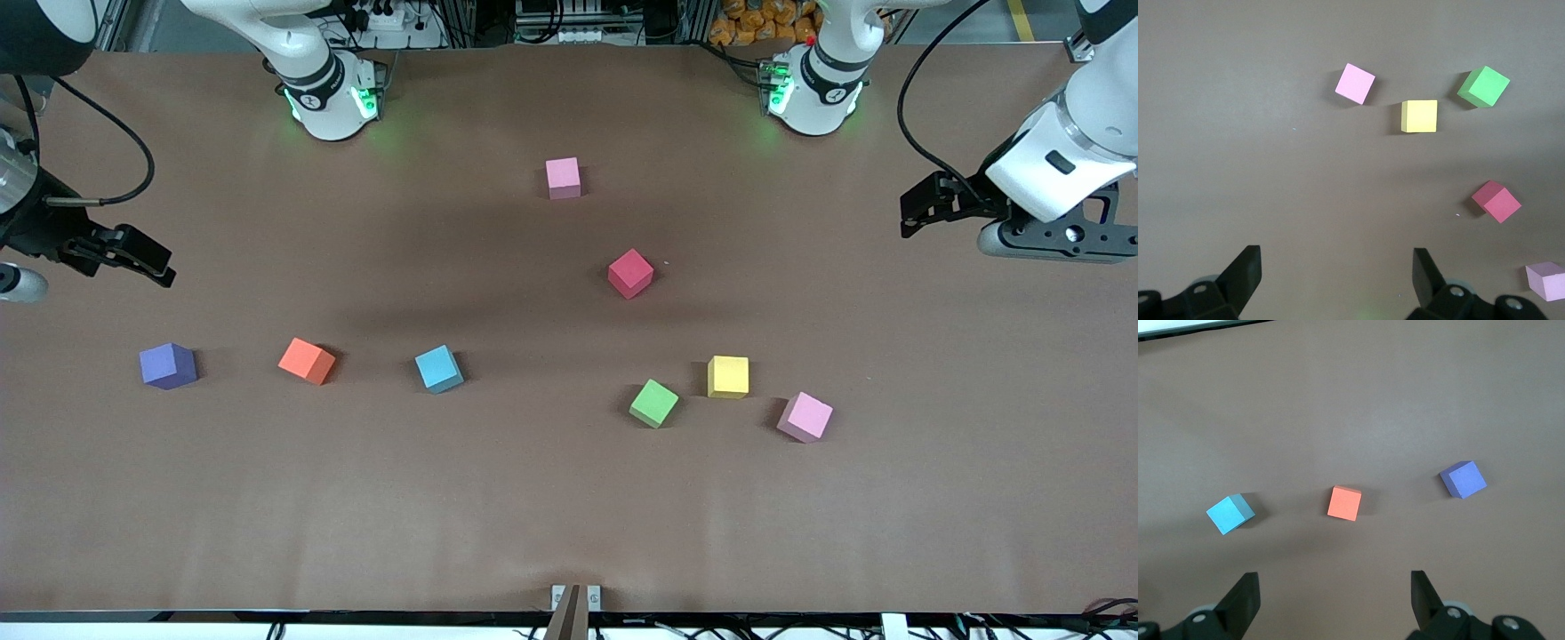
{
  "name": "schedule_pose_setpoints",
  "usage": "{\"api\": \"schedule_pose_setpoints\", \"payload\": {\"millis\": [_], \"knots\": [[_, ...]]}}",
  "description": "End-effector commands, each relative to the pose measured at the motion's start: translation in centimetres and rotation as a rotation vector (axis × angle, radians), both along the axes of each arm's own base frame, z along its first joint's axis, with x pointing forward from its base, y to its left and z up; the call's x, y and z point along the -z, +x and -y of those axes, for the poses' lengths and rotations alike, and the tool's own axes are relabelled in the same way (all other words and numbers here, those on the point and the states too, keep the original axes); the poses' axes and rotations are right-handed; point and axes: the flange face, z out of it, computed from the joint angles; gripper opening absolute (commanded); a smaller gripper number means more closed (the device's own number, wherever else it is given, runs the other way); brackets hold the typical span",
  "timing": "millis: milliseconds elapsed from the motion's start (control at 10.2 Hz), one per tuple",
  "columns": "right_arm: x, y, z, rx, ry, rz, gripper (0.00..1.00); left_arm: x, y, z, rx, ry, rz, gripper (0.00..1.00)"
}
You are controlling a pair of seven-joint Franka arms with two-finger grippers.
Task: Arrange blocks into number 1
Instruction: 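Reach the left gripper down to the yellow cube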
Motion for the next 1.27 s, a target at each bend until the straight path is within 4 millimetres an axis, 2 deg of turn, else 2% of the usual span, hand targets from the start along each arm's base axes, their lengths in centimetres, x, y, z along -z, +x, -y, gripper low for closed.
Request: {"api": "schedule_pose_setpoints", "payload": {"millis": [0,195,391,489,586,782,977,1173], "knots": [[0.7,0.0,-0.2,0.0,0.017,-0.01,1.0,-0.5,0.1,0.1,0.002,0.023,0.009,1.0],[1.1,0.2,-0.2,0.0,0.017,-0.018,1.0,-0.5,0.2,0.5,0.001,0.023,0.009,1.0],[1.3,0.2,-0.3,-0.001,0.017,-0.021,1.0,0.9,1.5,0.2,-0.005,0.015,0.012,1.0],[1.3,0.2,-0.5,-0.004,0.015,-0.022,1.0,3.2,2.7,0.8,0.002,0.016,-0.011,1.0],[1.4,0.2,-0.6,-0.006,0.015,-0.025,1.0,6.8,3.9,2.2,0.039,0.03,-0.064,1.0],[1.6,0.3,-1.1,-0.013,0.014,-0.031,1.0,12.9,5.7,7.0,0.106,0.095,-0.088,1.0],[2.4,0.6,-1.3,-0.018,0.012,-0.05,1.0,17.6,7.5,8.2,-0.009,0.078,-0.071,1.0],[3.1,0.9,-1.5,-0.021,0.011,-0.059,1.0,22.8,8.8,9.4,-0.031,0.02,-0.08,1.0]]}}
